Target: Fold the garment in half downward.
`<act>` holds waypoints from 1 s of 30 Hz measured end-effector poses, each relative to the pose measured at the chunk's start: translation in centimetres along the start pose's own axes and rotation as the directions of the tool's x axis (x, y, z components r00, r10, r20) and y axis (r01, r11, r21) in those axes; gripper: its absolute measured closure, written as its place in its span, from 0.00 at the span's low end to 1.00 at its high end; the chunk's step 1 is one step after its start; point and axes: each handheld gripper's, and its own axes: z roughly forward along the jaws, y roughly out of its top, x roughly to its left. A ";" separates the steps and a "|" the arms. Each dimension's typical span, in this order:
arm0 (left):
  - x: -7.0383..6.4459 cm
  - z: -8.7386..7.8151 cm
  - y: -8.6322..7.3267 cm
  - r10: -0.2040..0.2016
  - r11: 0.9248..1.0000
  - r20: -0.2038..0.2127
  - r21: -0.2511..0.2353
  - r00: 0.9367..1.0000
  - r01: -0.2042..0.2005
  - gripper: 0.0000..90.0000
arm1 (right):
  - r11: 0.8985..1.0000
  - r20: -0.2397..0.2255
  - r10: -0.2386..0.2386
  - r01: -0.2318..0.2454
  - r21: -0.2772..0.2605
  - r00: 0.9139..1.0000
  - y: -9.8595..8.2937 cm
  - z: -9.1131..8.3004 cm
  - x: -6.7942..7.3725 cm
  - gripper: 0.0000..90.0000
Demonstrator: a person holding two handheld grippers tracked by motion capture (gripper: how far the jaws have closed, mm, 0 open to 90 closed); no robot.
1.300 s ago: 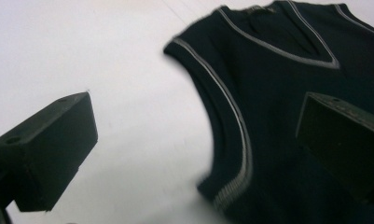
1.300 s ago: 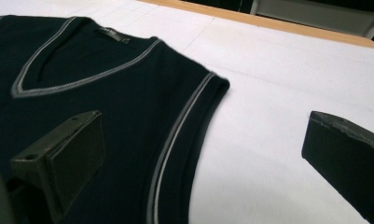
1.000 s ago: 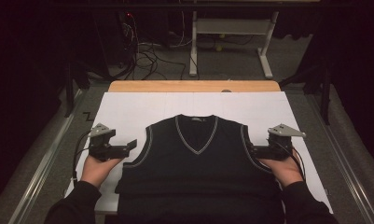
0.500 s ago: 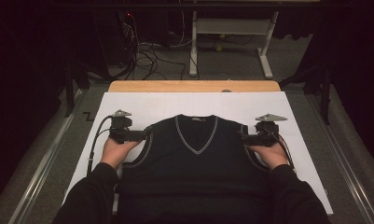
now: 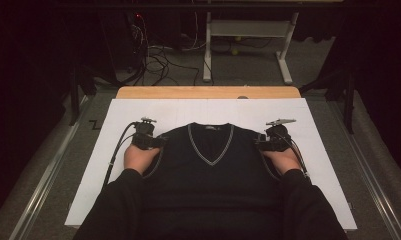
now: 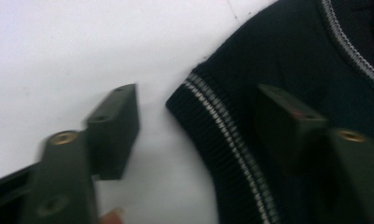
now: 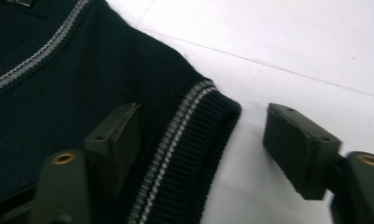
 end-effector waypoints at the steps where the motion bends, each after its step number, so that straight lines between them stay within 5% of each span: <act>1: -0.4 0.1 0.0 0.013 1.000 -0.005 0.000 1.000 -0.013 0.40 | 1.000 -0.003 -0.001 0.001 0.003 1.000 0.1 0.0 0.1 0.35; 3: -1.0 0.2 0.1 0.042 0.999 -0.027 0.010 0.999 -0.042 0.47 | 1.000 -0.006 -0.008 0.008 0.009 1.000 0.3 0.1 0.3 0.40; 7: -1.2 0.3 0.1 0.024 1.000 -0.016 -0.001 1.000 -0.024 0.58 | 1.000 -0.010 -0.004 0.004 0.008 1.000 0.5 0.2 0.7 0.52; 14: -1.3 0.3 0.0 0.037 0.999 0.023 -0.016 0.999 -0.037 0.78 | 1.000 -0.048 -0.024 0.025 0.016 0.999 0.7 0.0 1.5 0.85; 21: -1.1 -0.8 0.1 0.031 0.997 0.053 -0.073 0.998 -0.027 0.80 | 0.999 -0.047 -0.046 0.047 0.021 0.998 0.7 -0.3 1.7 0.88; 27: -0.7 -3.3 1.3 0.027 0.987 0.066 -0.159 0.997 -0.016 0.80 | 0.993 -0.015 -0.043 0.041 -0.109 0.999 1.9 -2.9 1.1 0.88; 30: -0.7 -4.7 2.5 0.041 0.975 0.063 -0.219 0.997 -0.027 0.80 | 0.987 0.002 -0.039 0.039 -0.155 0.999 2.5 -3.9 1.1 0.89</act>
